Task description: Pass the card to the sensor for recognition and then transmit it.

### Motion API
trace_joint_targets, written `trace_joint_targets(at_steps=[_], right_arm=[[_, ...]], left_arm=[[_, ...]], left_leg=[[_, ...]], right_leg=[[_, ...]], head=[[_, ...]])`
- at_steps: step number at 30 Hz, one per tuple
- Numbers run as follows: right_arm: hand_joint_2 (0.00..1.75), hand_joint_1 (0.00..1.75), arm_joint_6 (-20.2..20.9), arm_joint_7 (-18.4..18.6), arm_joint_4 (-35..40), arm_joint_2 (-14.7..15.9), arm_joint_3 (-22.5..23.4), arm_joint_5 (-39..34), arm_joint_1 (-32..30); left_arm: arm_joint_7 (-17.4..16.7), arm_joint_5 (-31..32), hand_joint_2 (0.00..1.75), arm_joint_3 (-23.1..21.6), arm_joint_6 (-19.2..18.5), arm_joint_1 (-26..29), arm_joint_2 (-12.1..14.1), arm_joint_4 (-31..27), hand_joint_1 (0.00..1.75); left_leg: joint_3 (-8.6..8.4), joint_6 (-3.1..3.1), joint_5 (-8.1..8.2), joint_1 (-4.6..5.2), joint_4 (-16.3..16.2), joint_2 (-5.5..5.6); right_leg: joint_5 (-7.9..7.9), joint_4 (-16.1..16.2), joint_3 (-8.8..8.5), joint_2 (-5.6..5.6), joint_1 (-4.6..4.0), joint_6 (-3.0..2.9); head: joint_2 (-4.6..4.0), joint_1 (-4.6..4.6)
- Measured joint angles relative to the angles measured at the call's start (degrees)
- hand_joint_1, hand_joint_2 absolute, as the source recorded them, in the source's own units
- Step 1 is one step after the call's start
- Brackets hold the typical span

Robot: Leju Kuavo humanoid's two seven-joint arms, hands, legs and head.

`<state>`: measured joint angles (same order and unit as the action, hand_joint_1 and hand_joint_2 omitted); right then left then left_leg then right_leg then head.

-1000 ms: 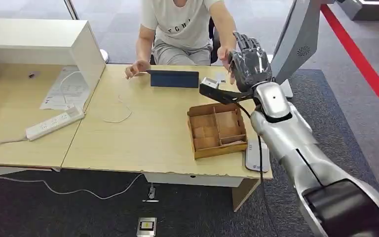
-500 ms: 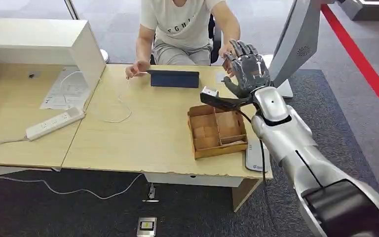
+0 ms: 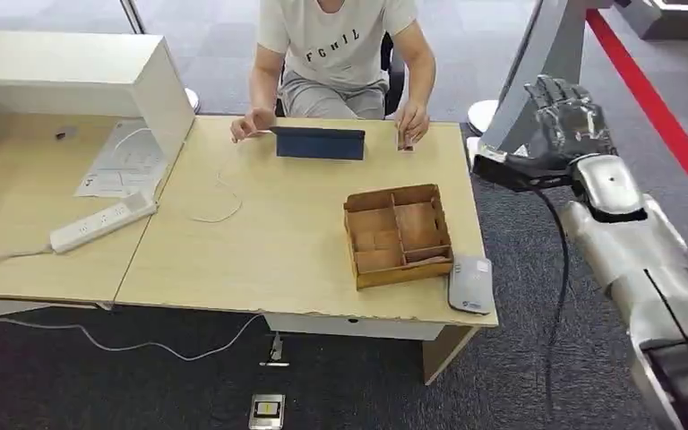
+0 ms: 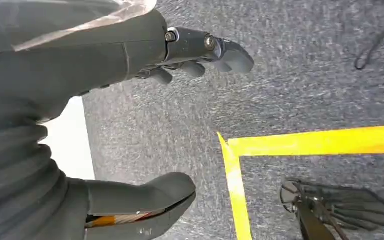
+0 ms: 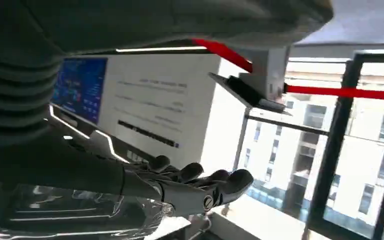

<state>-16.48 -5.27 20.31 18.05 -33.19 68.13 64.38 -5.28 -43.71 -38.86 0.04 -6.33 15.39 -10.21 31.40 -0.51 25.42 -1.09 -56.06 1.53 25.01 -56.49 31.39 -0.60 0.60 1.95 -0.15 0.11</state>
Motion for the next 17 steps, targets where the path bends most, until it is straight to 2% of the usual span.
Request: trace_joint_targets(at_steps=[2,4,7,11,13,15,17], right_arm=[[0.00,0.00,0.2,0.2,-0.6,4.6,1.4,-1.3,-0.9],[0.00,0.00,-0.1,2.0,-1.2,9.9,3.1,-3.1,-3.0],[0.00,0.00,-1.5,4.4,-2.1,16.8,6.2,-8.1,-7.9],[0.00,0.00,-2.4,6.5,-3.2,24.2,13.0,-20.1,-20.5],[0.00,0.00,-2.3,7.5,-3.8,26.1,16.5,-25.5,-28.0],[0.00,0.00,-2.5,7.0,-4.4,26.8,20.8,-31.8,-37.1],[0.00,0.00,-2.4,6.6,-5.2,25.8,25.1,-36.7,-45.0]], left_arm=[[-2.0,-0.4,1.75,0.0,0.9,0.2,0.1,0.1,0.00],[-3.4,-0.7,1.75,0.0,1.9,0.3,0.1,0.1,0.00],[-3.9,-1.3,1.75,0.0,3.1,0.3,-0.1,0.1,0.00],[-3.9,-3.2,1.75,0.0,4.4,0.3,-0.7,0.1,0.00],[-3.4,-3.0,1.75,0.0,5.2,0.3,-1.0,0.1,0.00],[-2.1,-2.8,1.75,0.0,6.0,0.1,-1.3,0.1,0.00],[-1.1,-2.4,1.75,0.0,5.9,0.1,-1.5,0.1,0.00]], left_leg=[[-0.04,0.09,0.06,0.02,0.0,-0.03],[-0.05,0.18,0.13,0.02,0.0,-0.07],[-0.07,0.26,0.23,-0.02,0.0,0.01],[-0.15,0.33,0.41,-0.05,0.0,0.17],[-0.19,0.33,0.49,-0.06,0.0,0.15],[-0.19,0.29,0.62,-0.15,0.0,0.32],[-0.24,0.26,0.64,-0.13,0.1,0.43]], right_leg=[[-0.03,0.1,0.01,-0.05,0.01,0.05],[-0.02,0.1,-0.02,-0.06,0.01,0.07],[0.08,0.2,-0.19,0.00,-0.02,0.20],[0.26,0.3,-0.42,0.06,-0.07,0.30],[0.30,0.3,-0.42,0.05,-0.08,0.28],[0.46,0.3,-0.60,0.15,-0.18,0.27],[0.53,0.3,-0.64,0.24,-0.16,0.23]], head=[[0.00,-0.05],[0.00,-0.02],[0.00,0.00],[0.00,0.00],[0.00,-0.04],[0.00,0.06],[0.00,0.04]])
